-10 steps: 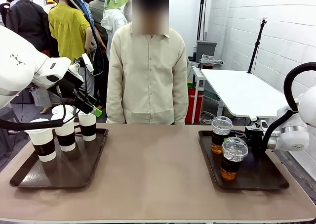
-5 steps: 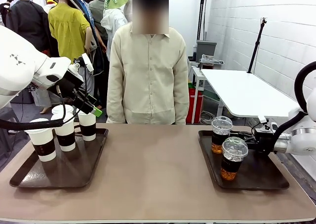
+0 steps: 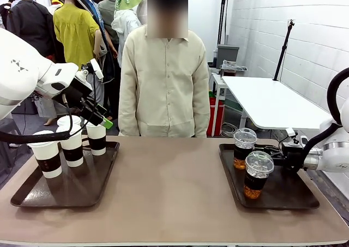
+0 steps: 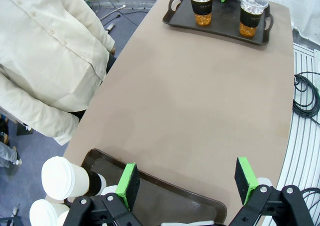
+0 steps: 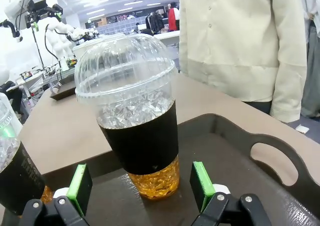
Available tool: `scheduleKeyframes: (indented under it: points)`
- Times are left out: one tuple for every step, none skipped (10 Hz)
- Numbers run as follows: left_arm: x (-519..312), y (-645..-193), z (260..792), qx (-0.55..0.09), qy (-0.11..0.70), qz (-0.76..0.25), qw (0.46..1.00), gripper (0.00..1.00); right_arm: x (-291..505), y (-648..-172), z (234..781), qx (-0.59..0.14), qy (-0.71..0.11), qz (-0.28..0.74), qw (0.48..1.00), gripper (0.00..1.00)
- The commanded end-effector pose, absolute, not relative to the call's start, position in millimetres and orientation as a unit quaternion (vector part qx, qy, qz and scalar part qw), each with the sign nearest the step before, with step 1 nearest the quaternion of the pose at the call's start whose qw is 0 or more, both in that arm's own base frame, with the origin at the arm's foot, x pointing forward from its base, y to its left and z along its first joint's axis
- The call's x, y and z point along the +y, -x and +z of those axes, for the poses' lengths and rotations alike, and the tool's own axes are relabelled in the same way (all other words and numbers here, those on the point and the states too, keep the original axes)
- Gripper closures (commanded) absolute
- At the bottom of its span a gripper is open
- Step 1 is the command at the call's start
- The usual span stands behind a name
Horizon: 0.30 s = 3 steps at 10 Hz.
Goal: Distribute the coffee onto the tray.
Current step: Pick up another iced Americano from the middle of the table and place it on the right Handle tray.
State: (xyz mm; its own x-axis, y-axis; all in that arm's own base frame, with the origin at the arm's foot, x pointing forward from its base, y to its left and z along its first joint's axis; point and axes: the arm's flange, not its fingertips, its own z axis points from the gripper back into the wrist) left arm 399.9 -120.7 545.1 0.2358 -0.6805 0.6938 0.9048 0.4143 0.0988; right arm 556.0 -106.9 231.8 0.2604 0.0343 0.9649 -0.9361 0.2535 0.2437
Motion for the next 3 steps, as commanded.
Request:
scheduleKeyframes:
  points:
    - [-117.5, -402.1, 543.8, -0.345, 0.173, -0.521, 0.761, 0.0, -107.7, -559.5, 231.0, -0.474, -0.479, 0.384, 0.632, 0.0]
    - [-117.5, -402.1, 543.8, -0.345, 0.173, -0.521, 0.761, 0.0, -107.7, -559.5, 231.0, -0.474, -0.479, 0.384, 0.632, 0.0]
    - [-117.5, -402.1, 543.8, -0.345, 0.173, -0.521, 0.761, 0.0, -107.7, -559.5, 231.0, -0.474, -0.479, 0.384, 0.632, 0.0]
